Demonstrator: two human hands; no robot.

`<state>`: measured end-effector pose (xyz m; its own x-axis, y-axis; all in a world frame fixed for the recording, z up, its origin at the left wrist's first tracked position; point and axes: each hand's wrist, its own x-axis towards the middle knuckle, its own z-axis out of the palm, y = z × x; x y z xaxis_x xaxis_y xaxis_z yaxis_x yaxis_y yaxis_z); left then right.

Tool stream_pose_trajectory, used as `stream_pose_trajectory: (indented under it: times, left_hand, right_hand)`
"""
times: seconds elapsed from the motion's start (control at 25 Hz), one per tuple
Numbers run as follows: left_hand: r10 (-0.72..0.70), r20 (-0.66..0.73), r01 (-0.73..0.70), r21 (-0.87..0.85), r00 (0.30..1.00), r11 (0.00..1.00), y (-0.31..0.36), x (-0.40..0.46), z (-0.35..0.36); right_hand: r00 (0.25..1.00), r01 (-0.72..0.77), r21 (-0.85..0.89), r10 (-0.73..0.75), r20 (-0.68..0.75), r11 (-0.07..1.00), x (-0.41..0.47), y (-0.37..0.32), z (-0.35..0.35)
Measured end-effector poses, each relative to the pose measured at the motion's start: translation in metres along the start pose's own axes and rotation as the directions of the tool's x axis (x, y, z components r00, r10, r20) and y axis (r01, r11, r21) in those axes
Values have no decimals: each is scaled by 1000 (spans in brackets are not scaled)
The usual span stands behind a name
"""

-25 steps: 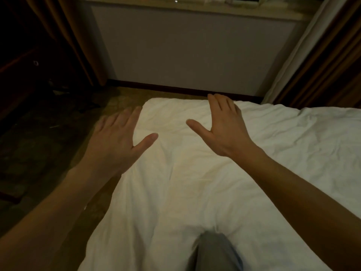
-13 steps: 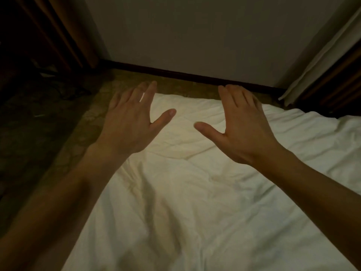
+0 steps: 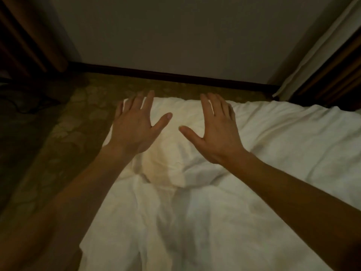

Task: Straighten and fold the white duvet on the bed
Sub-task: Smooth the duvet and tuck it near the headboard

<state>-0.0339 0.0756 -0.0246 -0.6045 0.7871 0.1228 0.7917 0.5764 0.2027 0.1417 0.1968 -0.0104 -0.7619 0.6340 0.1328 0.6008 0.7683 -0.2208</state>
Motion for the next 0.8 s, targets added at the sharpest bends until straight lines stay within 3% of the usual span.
stream_pose_trajectory:
  times: [0.2, 0.32, 0.44, 0.56, 0.8]
  left_hand:
    - [-30, 24, 31, -40, 999, 999, -52, 64, 121]
    - [-54, 85, 59, -62, 995, 996, -70, 109, 187]
    - [-45, 66, 45, -8, 997, 999, -77, 141, 249]
    - [-39, -7, 39, -11, 999, 999, -81, 188, 279]
    - [55, 10, -55, 0, 998, 998, -79, 253, 294]
  right_hand:
    - [996, -82, -83, 83, 13, 993, 63, 26, 153]
    - [988, -150, -128, 152, 7, 980, 119, 59, 205]
    - [994, -101, -220, 109, 24, 970, 164, 79, 254]
    - [993, -117, -205, 117, -14, 972, 210, 88, 288]
    - [995, -101, -153, 97, -29, 983, 234, 98, 301]
